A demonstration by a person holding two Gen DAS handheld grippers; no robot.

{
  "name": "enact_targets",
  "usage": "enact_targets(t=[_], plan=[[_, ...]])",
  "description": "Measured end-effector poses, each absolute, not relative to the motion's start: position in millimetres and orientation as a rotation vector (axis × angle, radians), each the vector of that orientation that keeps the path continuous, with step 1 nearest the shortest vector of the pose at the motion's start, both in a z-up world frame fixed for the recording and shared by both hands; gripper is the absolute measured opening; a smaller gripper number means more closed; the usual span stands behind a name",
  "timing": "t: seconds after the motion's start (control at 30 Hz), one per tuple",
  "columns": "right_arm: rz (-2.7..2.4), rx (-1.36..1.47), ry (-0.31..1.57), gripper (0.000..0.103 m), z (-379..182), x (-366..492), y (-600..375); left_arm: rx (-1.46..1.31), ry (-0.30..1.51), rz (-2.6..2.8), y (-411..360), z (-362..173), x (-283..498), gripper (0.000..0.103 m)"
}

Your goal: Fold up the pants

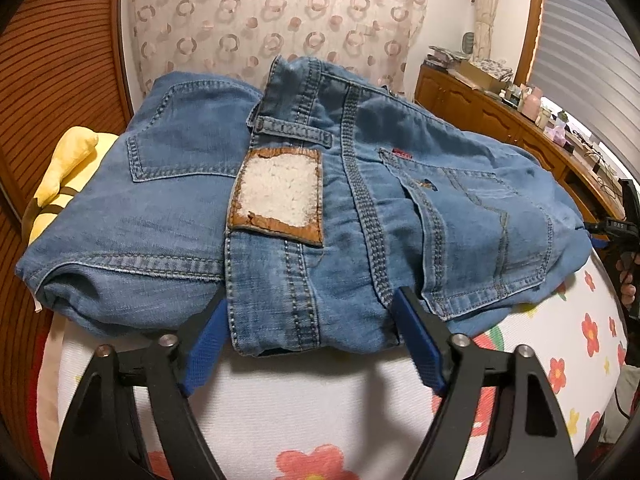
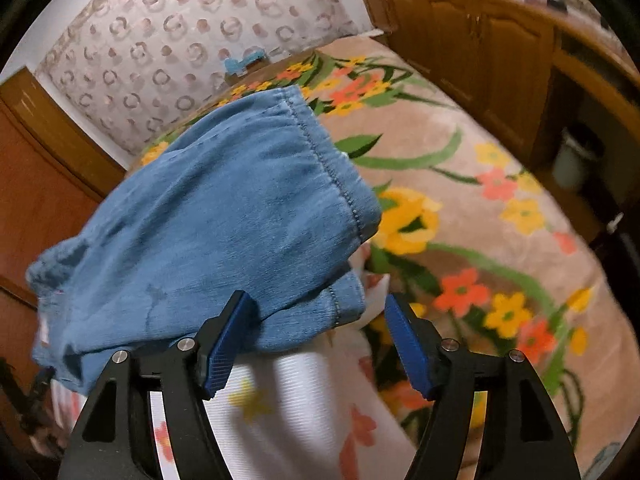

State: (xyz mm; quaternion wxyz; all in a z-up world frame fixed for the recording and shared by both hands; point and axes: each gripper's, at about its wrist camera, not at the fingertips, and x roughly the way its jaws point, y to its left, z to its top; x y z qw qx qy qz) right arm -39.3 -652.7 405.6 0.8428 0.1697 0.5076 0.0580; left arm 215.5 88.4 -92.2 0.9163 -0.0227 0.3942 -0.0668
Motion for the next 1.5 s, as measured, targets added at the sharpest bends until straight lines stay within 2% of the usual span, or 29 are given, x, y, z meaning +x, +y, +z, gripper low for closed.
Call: enact_targets(t=[0.03, 0.1, 0.13, 0.2, 0.27, 0.37, 0.63, 0.7, 0.83, 0.87, 0.9, 1.0, 1.5], plan=[[0.136, 0.372, 1.076, 0.071, 404.3, -37.5, -655.1, -0.046, 0.811, -0.137, 88.5, -92.0, 215.7, 0.075], [0.166, 0.404, 1.080, 0.071, 400.5, -34.2, -659.1, -0.045, 0.814, -0.137, 88.8, -92.2, 216.5, 0.066], [0.179, 0.421, 1.083, 0.068, 398.4, -32.6, -661.0, -0.042, 0.818, -0.133, 88.8, -92.2, 216.6, 0.065], [0.192, 0.441, 1.080, 0.058, 395.6, -28.8, -664.6, -0.040, 0.821, -0.126, 89.7, -92.3, 217.2, 0.064], [0.184, 0.418, 1.058, 0.036, 401.5, -29.2, -666.4, -0.042, 0.826, -0.123, 90.3, -92.5, 217.2, 0.064], [0.187, 0.382, 1.016, 0.023, 411.0, -34.0, -666.0, -0.042, 0.829, -0.119, 91.5, -93.4, 217.3, 0.064], [0.220, 0.271, 0.873, 0.021, 434.1, -54.7, -653.3, -0.044, 0.829, -0.112, 92.6, -94.9, 220.3, 0.063], [0.226, 0.250, 0.867, 0.021, 432.3, -56.8, -649.7, -0.052, 0.824, -0.111, 94.6, -94.4, 220.6, 0.052], [0.231, 0.219, 0.860, 0.021, 427.8, -60.0, -642.5, -0.075, 0.826, -0.108, 100.5, -96.8, 222.0, 0.041], [0.233, 0.215, 0.855, 0.020, 426.3, -61.7, -642.1, -0.083, 0.824, -0.114, 101.8, -96.9, 221.4, 0.037], [0.235, 0.214, 0.852, 0.020, 427.6, -62.5, -641.5, -0.085, 0.820, -0.123, 101.9, -96.1, 220.7, 0.028], [0.233, 0.202, 0.836, 0.019, 432.9, -66.0, -640.9, -0.057, 0.778, -0.124, 95.6, -85.6, 213.9, 0.019], [0.275, 0.088, 0.666, 0.015, 493.2, -110.7, -634.3, -0.067, 0.538, -0.108, 105.7, 5.9, 168.6, 0.016]])
